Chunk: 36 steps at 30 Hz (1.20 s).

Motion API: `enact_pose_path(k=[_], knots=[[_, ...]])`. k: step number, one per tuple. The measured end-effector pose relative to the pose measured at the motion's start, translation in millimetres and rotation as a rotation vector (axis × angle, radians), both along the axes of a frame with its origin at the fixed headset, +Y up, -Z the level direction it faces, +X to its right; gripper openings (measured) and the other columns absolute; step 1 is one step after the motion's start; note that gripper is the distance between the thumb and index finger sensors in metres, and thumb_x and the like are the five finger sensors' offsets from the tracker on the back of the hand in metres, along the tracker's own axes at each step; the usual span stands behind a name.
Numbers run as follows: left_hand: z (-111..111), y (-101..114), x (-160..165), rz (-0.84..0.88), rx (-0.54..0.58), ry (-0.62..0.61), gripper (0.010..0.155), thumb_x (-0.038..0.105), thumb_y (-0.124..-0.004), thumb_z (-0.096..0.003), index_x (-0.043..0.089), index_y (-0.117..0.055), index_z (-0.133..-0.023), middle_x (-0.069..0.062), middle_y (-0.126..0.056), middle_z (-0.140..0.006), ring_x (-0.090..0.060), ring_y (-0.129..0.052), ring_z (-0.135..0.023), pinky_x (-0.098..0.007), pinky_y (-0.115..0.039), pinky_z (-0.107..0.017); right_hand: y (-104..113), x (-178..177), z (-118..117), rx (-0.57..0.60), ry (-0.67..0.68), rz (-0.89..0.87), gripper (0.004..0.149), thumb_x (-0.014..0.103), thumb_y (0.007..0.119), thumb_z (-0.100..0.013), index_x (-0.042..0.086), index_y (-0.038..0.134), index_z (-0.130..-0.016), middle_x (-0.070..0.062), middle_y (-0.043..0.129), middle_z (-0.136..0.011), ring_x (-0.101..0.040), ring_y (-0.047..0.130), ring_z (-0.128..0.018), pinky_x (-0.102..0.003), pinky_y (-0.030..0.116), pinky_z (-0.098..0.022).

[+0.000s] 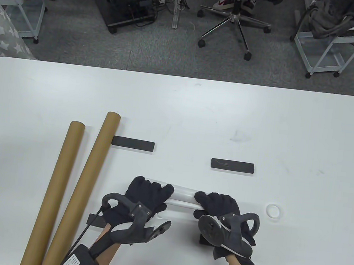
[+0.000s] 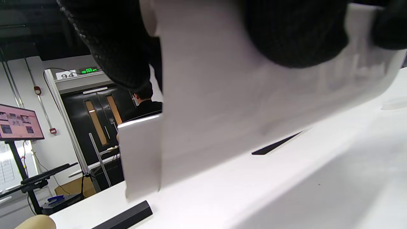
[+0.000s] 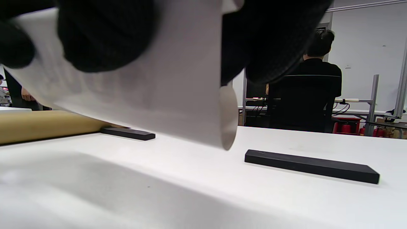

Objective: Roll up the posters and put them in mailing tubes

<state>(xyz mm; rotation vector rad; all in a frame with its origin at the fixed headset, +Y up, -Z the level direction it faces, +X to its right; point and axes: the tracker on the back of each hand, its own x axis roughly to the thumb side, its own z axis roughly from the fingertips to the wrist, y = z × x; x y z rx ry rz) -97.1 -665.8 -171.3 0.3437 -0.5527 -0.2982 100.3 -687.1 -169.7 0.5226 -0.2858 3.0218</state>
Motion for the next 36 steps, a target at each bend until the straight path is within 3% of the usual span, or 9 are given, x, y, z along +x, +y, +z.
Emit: enact_pose_path(k=[3,7,9,10,12,17,25,36], knots=[[-0.6,-1.6,0.2,-0.015,-0.023,0.014,0.05,0.051,-0.072,-0.0441,0.04,-0.079,-0.092,0.016,-0.096,-0.076,-0.008,-0.103,-0.062,-0.043,-0.082,-0.072,-2.5,-0.5,-1.4,-0.027,0.009,0.012,0.054,0.042,0.079,-0.04,0.022,0.078,-0.09,0.004,0.095,-0.072,-0.023,0.101,-0.059,-0.054,0.081,-0.061],[-3.0,-3.4,-0.7,-0.018,-0.053,0.045,0.05,0.049,-0.065,-0.0475,0.039,-0.074,-0.096,0.013,-0.092,-0.078,-0.011,-0.097,-0.061,-0.046,-0.079,-0.074,-4.9,-1.3,-2.1,-0.094,0.019,-0.002,0.05,0.035,0.071,-0.048,0.021,0.07,-0.096,-0.001,0.089,-0.08,-0.026,0.096,-0.065,-0.057,0.076,-0.064],[-3.3,-3.0,-1.0,-0.025,-0.056,0.051,0.051,0.051,-0.071,-0.0456,0.038,-0.074,-0.095,0.014,-0.091,-0.074,-0.011,-0.095,-0.058,-0.047,-0.078,-0.074,-5.9,-1.9,-2.6,-0.195,0.05,-0.044,0.05,0.034,0.066,-0.052,0.018,0.064,-0.099,-0.005,0.081,-0.082,-0.031,0.088,-0.064,-0.063,0.07,-0.065],[-3.0,-2.6,-0.9,-0.039,-0.043,0.05,0.051,0.052,-0.075,-0.0437,0.039,-0.074,-0.093,0.015,-0.091,-0.071,-0.01,-0.095,-0.056,-0.047,-0.079,-0.073,-5.6,-2.3,-2.1,-0.212,0.052,-0.053,0.05,0.035,0.069,-0.052,0.018,0.063,-0.099,-0.005,0.08,-0.081,-0.031,0.086,-0.062,-0.064,0.069,-0.066],[-1.5,-0.9,-0.2,-0.057,-0.026,0.041,0.048,0.054,-0.078,-0.0417,0.04,-0.077,-0.088,0.017,-0.091,-0.067,-0.008,-0.095,-0.053,-0.046,-0.08,-0.073,-4.8,-4.8,-1.0,-0.182,0.051,-0.006,0.052,0.038,0.075,-0.049,0.02,0.064,-0.096,-0.002,0.081,-0.076,-0.028,0.087,-0.058,-0.062,0.071,-0.065],[-0.5,-1.2,0.1,-0.05,-0.046,0.039,0.04,0.053,-0.076,-0.0445,0.04,-0.081,-0.081,0.017,-0.092,-0.067,-0.011,-0.097,-0.059,-0.048,-0.079,-0.074,-5.5,-6.5,-0.4,-0.135,0.044,0.001,0.042,0.037,0.074,-0.049,0.025,0.071,-0.089,-0.001,0.085,-0.073,-0.027,0.089,-0.055,-0.061,0.073,-0.064],[-1.3,-3.9,-0.4,-0.057,-0.062,0.052,0.044,0.053,-0.076,-0.0445,0.042,-0.084,-0.086,0.01,-0.087,-0.084,-0.015,-0.094,-0.07,-0.048,-0.078,-0.074,-6.9,-6.6,-0.3,-0.134,0.016,0.031,0.042,0.036,0.074,-0.05,0.023,0.077,-0.089,-0.009,0.078,-0.085,-0.034,0.085,-0.067,-0.066,0.067,-0.066],[-1.1,-3.3,-2.5,-0.045,-0.059,0.05,0.059,0.054,-0.078,-0.042,0.037,-0.076,-0.099,0.015,-0.092,-0.077,-0.009,-0.099,-0.065,-0.045,-0.082,-0.073,-8.0,-3.9,-0.7,-0.141,0.029,0.012,0.048,0.037,0.076,-0.047,0.021,0.075,-0.092,-0.002,0.085,-0.076,-0.028,0.091,-0.059,-0.061,0.073,-0.065]])
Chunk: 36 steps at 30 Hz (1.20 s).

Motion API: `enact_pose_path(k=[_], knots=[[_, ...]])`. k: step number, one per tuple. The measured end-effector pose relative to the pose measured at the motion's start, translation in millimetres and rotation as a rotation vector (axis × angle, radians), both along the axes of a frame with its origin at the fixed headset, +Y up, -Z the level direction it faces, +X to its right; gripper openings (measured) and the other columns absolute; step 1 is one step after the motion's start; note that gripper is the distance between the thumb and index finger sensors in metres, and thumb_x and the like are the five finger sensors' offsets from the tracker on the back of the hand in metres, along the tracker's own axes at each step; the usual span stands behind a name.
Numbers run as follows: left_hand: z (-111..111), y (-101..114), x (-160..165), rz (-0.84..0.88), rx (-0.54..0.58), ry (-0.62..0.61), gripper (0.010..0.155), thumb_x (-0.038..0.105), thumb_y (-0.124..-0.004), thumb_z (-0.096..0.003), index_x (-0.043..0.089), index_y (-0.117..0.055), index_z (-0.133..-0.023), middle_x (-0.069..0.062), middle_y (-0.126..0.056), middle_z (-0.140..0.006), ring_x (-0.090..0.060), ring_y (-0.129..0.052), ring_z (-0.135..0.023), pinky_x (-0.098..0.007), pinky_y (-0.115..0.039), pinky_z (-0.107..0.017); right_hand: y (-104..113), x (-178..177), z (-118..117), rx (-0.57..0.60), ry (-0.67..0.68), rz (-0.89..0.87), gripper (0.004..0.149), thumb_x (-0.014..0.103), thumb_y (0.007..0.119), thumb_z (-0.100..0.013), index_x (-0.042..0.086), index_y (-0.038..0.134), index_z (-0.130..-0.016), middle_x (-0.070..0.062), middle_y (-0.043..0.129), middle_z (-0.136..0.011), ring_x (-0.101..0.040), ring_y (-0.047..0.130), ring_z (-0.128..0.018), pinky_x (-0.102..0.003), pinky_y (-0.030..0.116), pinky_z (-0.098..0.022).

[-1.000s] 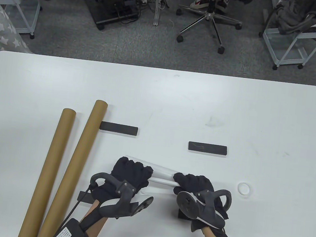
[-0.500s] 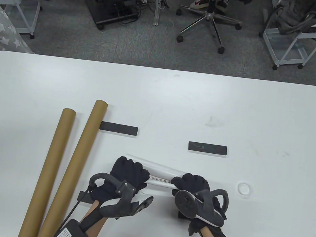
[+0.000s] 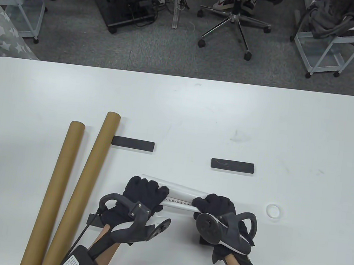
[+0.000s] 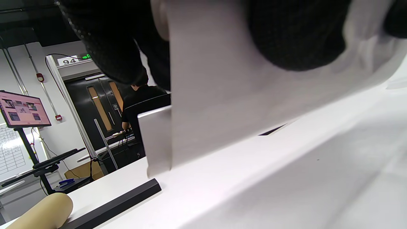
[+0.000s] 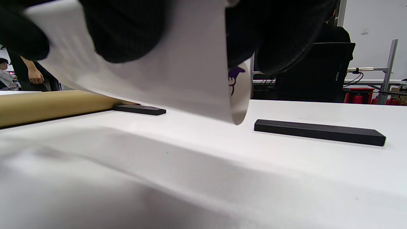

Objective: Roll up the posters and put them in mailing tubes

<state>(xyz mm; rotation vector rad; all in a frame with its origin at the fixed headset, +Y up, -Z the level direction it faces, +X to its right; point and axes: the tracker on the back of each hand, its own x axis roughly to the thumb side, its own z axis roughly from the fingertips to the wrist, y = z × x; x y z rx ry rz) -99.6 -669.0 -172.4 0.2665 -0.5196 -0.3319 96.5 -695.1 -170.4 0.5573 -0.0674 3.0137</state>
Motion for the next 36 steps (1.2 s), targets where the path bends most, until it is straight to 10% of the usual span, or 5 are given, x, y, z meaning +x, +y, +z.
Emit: enact_pose_path(k=[16,23,36], knots=[[-2.1,-3.0,1.8,-0.017,-0.052,0.017,0.048,0.046,-0.06,-0.051,0.034,-0.07,-0.097,0.013,-0.089,-0.081,-0.012,-0.097,-0.066,-0.049,-0.077,-0.075,-2.5,5.4,-1.5,-0.025,-0.01,-0.023,0.049,0.033,0.066,-0.052,0.017,0.066,-0.098,-0.006,0.083,-0.082,-0.033,0.089,-0.065,-0.064,0.07,-0.065],[-0.7,1.3,1.6,-0.033,-0.007,-0.003,0.039,0.055,-0.077,-0.0431,0.041,-0.08,-0.079,0.016,-0.093,-0.065,-0.009,-0.097,-0.054,-0.047,-0.08,-0.074,2.5,-0.2,2.5,0.018,-0.02,0.032,0.042,0.039,0.074,-0.048,0.025,0.072,-0.088,0.0,0.084,-0.07,-0.026,0.088,-0.052,-0.061,0.074,-0.063],[-0.2,-2.2,2.2,-0.043,-0.016,0.008,0.042,0.055,-0.071,-0.0456,0.041,-0.082,-0.083,0.01,-0.085,-0.087,-0.016,-0.092,-0.074,-0.05,-0.075,-0.076,2.7,5.1,2.4,0.031,-0.038,0.009,0.044,0.039,0.073,-0.048,0.023,0.077,-0.09,-0.009,0.076,-0.086,-0.033,0.084,-0.065,-0.065,0.068,-0.066]])
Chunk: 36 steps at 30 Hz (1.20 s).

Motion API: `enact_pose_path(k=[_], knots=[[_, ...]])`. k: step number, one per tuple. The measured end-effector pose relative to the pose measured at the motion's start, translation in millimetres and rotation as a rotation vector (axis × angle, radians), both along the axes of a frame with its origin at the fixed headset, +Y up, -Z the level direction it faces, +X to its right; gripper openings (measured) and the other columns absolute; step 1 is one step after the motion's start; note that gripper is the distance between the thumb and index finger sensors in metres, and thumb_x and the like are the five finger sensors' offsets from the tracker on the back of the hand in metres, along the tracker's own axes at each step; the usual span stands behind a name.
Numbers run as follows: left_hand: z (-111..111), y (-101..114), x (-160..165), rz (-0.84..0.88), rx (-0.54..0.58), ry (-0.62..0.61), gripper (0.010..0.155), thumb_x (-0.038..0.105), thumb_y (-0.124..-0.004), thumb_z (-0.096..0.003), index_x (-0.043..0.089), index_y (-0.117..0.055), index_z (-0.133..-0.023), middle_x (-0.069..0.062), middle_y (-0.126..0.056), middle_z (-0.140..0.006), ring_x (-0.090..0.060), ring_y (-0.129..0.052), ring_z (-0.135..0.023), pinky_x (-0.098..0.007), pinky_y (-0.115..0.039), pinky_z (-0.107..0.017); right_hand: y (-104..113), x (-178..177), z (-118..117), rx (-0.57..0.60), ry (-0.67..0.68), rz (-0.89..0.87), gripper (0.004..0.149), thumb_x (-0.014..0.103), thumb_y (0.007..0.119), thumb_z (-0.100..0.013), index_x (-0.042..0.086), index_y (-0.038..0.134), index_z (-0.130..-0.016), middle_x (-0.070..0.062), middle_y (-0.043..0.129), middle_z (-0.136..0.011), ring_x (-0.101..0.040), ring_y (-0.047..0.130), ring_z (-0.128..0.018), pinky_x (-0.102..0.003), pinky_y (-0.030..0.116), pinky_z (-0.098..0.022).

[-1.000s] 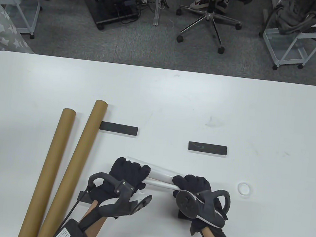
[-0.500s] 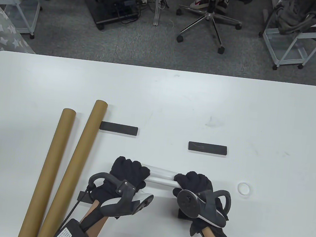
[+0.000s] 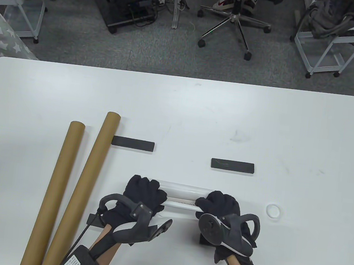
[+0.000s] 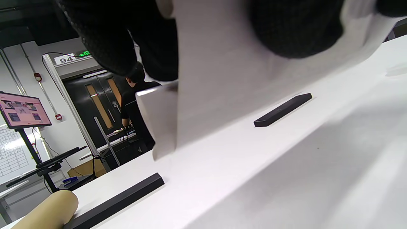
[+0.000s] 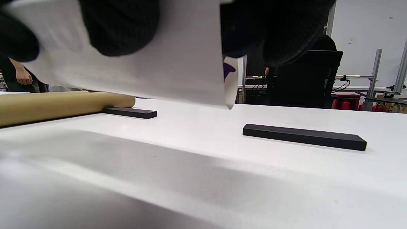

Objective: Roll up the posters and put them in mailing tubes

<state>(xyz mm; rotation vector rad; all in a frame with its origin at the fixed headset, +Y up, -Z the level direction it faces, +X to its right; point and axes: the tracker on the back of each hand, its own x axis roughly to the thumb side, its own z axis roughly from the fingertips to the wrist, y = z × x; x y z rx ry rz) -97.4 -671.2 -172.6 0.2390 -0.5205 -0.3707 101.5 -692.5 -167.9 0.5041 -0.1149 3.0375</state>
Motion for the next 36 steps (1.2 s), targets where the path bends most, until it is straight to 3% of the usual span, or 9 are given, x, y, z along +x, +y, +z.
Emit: enact_pose_path(k=[7,18,22,26,30,33,36], knots=[[-0.1,-1.0,-0.7,-0.008,-0.005,0.005,0.048,0.054,-0.073,-0.0443,0.038,-0.085,-0.088,0.009,-0.087,-0.083,-0.014,-0.094,-0.069,-0.05,-0.078,-0.075,0.1,-0.3,-0.6,-0.011,0.002,0.003,0.049,0.039,0.075,-0.046,0.021,0.076,-0.092,-0.003,0.083,-0.075,-0.029,0.089,-0.059,-0.062,0.073,-0.064],[-3.8,0.1,-8.0,0.095,0.003,-0.022,0.053,0.056,-0.073,-0.0419,0.038,-0.08,-0.092,0.016,-0.095,-0.077,-0.008,-0.103,-0.064,-0.045,-0.081,-0.073,0.5,10.0,-4.5,0.024,-0.051,-0.027,0.056,0.044,0.078,-0.041,0.021,0.076,-0.092,0.0,0.092,-0.074,-0.026,0.097,-0.059,-0.058,0.077,-0.062],[-4.7,-0.9,-8.6,0.097,-0.018,-0.002,0.049,0.052,-0.065,-0.0474,0.037,-0.074,-0.093,0.014,-0.094,-0.082,-0.011,-0.102,-0.068,-0.046,-0.08,-0.074,-2.2,7.6,-4.4,-0.007,-0.03,-0.035,0.047,0.034,0.069,-0.049,0.02,0.072,-0.094,-0.005,0.087,-0.084,-0.032,0.094,-0.068,-0.062,0.072,-0.065],[-7.2,-1.5,-11.5,0.127,-0.062,0.02,0.049,0.048,-0.061,-0.05,0.034,-0.07,-0.096,0.011,-0.091,-0.08,-0.013,-0.097,-0.063,-0.05,-0.077,-0.075,-2.6,5.4,-4.2,-0.071,-0.003,-0.097,0.047,0.03,0.062,-0.054,0.014,0.062,-0.098,-0.012,0.078,-0.085,-0.035,0.084,-0.064,-0.067,0.067,-0.065],[-7.4,-1.1,-11.7,0.097,-0.039,0.022,0.048,0.053,-0.074,-0.0445,0.036,-0.072,-0.089,0.014,-0.09,-0.072,-0.011,-0.095,-0.058,-0.049,-0.078,-0.074,-1.6,0.2,-2.6,-0.043,-0.002,-0.031,0.053,0.04,0.07,-0.051,0.016,0.06,-0.097,-0.008,0.076,-0.08,-0.031,0.083,-0.059,-0.066,0.068,-0.065],[-6.1,-2.3,-9.9,0.06,-0.034,0.018,0.04,0.054,-0.076,-0.044,0.037,-0.077,-0.081,0.014,-0.092,-0.069,-0.011,-0.097,-0.057,-0.048,-0.079,-0.074,-1.9,-3.1,-1.3,-0.005,-0.011,0.005,0.046,0.041,0.073,-0.048,0.021,0.066,-0.089,-0.003,0.081,-0.073,-0.027,0.086,-0.053,-0.063,0.073,-0.064],[-5.0,-4.1,-9.4,0.033,-0.029,0.012,0.038,0.054,-0.075,-0.045,0.039,-0.079,-0.08,0.013,-0.092,-0.074,-0.012,-0.098,-0.062,-0.049,-0.078,-0.074,-3.6,-1.5,-1.2,-0.019,0.006,-0.018,0.043,0.039,0.071,-0.049,0.022,0.072,-0.088,-0.004,0.084,-0.073,-0.029,0.088,-0.055,-0.063,0.072,-0.064]])
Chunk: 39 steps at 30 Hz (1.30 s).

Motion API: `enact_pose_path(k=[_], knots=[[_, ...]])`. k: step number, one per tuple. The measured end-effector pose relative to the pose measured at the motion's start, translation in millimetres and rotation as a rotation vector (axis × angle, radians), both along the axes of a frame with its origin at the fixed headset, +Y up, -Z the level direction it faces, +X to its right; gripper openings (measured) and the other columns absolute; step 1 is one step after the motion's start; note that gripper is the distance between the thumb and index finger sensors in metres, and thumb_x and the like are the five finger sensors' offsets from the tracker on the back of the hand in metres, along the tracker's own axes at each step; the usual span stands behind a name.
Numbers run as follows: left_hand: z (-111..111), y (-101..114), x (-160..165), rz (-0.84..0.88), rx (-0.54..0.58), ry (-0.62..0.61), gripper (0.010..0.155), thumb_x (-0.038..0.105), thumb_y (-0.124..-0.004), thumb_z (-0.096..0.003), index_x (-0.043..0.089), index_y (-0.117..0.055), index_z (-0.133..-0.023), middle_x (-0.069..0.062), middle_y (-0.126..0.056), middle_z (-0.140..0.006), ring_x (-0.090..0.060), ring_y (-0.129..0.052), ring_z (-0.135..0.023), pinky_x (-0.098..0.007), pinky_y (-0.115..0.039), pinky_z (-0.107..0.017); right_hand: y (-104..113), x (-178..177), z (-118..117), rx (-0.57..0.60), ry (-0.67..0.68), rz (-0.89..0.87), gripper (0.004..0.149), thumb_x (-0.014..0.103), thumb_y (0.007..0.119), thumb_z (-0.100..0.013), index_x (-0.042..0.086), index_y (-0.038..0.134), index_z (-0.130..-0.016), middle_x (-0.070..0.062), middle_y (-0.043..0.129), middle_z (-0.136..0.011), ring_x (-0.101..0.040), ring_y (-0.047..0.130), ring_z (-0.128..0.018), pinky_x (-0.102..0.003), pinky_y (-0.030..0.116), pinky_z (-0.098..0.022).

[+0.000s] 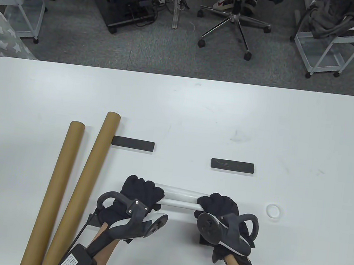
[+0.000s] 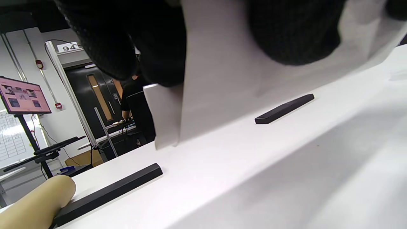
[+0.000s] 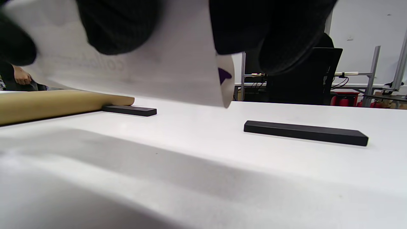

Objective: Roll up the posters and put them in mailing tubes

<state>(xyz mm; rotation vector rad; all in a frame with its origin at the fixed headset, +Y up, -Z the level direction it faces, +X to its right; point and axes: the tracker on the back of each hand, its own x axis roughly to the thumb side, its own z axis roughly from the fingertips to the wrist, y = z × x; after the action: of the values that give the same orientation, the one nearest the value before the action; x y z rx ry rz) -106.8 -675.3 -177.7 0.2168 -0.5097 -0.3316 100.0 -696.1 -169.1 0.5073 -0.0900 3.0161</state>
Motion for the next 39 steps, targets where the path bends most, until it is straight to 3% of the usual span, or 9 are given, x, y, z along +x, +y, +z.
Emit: enact_pose_path(k=[3,7,17,24,28,32,37,39], knots=[[0.7,2.0,0.8,-0.002,0.035,-0.004,0.039,0.053,-0.074,-0.0458,0.041,-0.078,-0.083,0.013,-0.088,-0.084,-0.014,-0.095,-0.07,-0.049,-0.077,-0.075,-1.5,1.7,0.4,0.009,0.003,-0.004,0.044,0.04,0.072,-0.048,0.023,0.076,-0.088,-0.007,0.084,-0.084,-0.033,0.089,-0.066,-0.064,0.071,-0.065],[1.7,2.5,4.2,-0.038,0.054,0.013,0.043,0.053,-0.073,-0.0457,0.042,-0.078,-0.087,0.008,-0.078,-0.091,-0.016,-0.089,-0.074,-0.053,-0.073,-0.076,0.2,0.3,1.0,0.023,-0.014,0.023,0.045,0.039,0.072,-0.047,0.023,0.078,-0.088,-0.01,0.078,-0.087,-0.034,0.085,-0.068,-0.065,0.068,-0.066],[3.1,0.1,6.2,0.006,0.002,0.008,0.06,0.051,-0.076,-0.0448,0.033,-0.076,-0.102,0.011,-0.085,-0.084,-0.013,-0.095,-0.07,-0.05,-0.078,-0.074,-0.5,3.6,0.1,0.001,-0.016,0.013,0.05,0.039,0.074,-0.046,0.018,0.078,-0.091,-0.007,0.082,-0.08,-0.032,0.088,-0.062,-0.064,0.071,-0.065],[-0.3,-2.2,2.5,0.023,-0.013,0.017,0.077,0.054,-0.078,-0.0413,0.03,-0.059,-0.112,0.015,-0.093,-0.081,-0.009,-0.103,-0.067,-0.046,-0.082,-0.073,-0.7,4.8,-1.0,-0.004,-0.009,-0.01,0.054,0.04,0.076,-0.044,0.02,0.074,-0.094,-0.002,0.086,-0.075,-0.028,0.092,-0.06,-0.061,0.073,-0.064],[-0.3,-2.1,1.8,0.025,-0.012,0.019,0.072,0.053,-0.078,-0.0414,0.032,-0.064,-0.109,0.015,-0.096,-0.08,-0.008,-0.106,-0.067,-0.045,-0.082,-0.073,-0.7,5.3,-1.2,-0.001,-0.012,-0.008,0.056,0.042,0.076,-0.043,0.019,0.074,-0.094,-0.001,0.091,-0.074,-0.026,0.097,-0.059,-0.059,0.076,-0.063],[-0.1,-3.6,2.4,0.034,-0.033,0.022,0.066,0.05,-0.071,-0.0461,0.035,-0.061,-0.109,0.014,-0.094,-0.085,-0.011,-0.104,-0.072,-0.047,-0.079,-0.075,-0.8,4.8,-0.5,0.023,-0.021,-0.001,0.054,0.036,0.074,-0.045,0.019,0.072,-0.096,-0.002,0.092,-0.082,-0.028,0.099,-0.066,-0.059,0.075,-0.065],[-0.7,-4.5,3.7,0.027,-0.047,0.032,0.054,0.046,-0.062,-0.0506,0.038,-0.063,-0.104,0.011,-0.087,-0.087,-0.014,-0.096,-0.071,-0.051,-0.076,-0.076,-0.7,2.3,0.3,0.004,-0.005,0.002,0.054,0.031,0.064,-0.052,0.014,0.059,-0.103,-0.009,0.078,-0.086,-0.034,0.085,-0.066,-0.066,0.067,-0.066],[-0.6,-3.0,3.8,0.031,-0.03,0.033,0.053,0.05,-0.068,-0.0477,0.038,-0.065,-0.1,0.013,-0.086,-0.081,-0.013,-0.095,-0.066,-0.051,-0.076,-0.075,-0.6,0.9,1.0,0.011,-0.008,0.017,0.059,0.037,0.072,-0.049,0.015,0.058,-0.102,-0.007,0.077,-0.083,-0.032,0.084,-0.062,-0.065,0.067,-0.066]])
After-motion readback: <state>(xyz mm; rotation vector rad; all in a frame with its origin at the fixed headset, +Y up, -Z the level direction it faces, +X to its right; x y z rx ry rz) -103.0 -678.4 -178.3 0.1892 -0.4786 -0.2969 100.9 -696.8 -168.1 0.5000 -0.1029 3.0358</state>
